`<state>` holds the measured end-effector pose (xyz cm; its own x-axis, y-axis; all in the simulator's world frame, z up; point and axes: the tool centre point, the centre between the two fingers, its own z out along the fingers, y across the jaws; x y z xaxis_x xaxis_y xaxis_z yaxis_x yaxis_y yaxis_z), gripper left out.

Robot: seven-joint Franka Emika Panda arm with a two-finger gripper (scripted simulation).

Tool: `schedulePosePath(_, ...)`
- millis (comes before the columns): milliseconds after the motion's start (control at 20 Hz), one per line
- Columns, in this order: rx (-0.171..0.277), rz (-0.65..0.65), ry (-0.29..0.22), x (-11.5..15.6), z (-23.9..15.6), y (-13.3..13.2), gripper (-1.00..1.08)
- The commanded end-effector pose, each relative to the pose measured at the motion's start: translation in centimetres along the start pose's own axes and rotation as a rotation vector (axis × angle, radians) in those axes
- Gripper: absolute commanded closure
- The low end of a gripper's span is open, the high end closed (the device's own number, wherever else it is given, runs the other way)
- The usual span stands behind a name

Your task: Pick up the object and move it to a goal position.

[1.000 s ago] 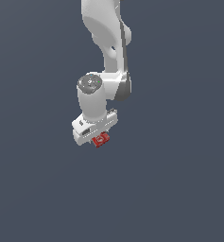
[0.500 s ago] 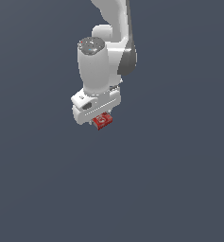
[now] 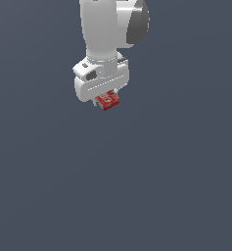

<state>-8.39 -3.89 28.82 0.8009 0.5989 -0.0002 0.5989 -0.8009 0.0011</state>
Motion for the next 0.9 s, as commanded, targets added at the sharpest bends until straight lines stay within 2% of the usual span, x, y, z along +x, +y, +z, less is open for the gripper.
schedulePosePath(0,0.001,0.000,0.000,-0.7,-2.1,-0.9,1.08)
schedulePosePath(450,0.001,0.000,0.000,-2.3,-7.7,-2.9,1.08)
schedulePosePath(850,0.001,0.000,0.000,-2.8,-9.4,-3.5,1.08)
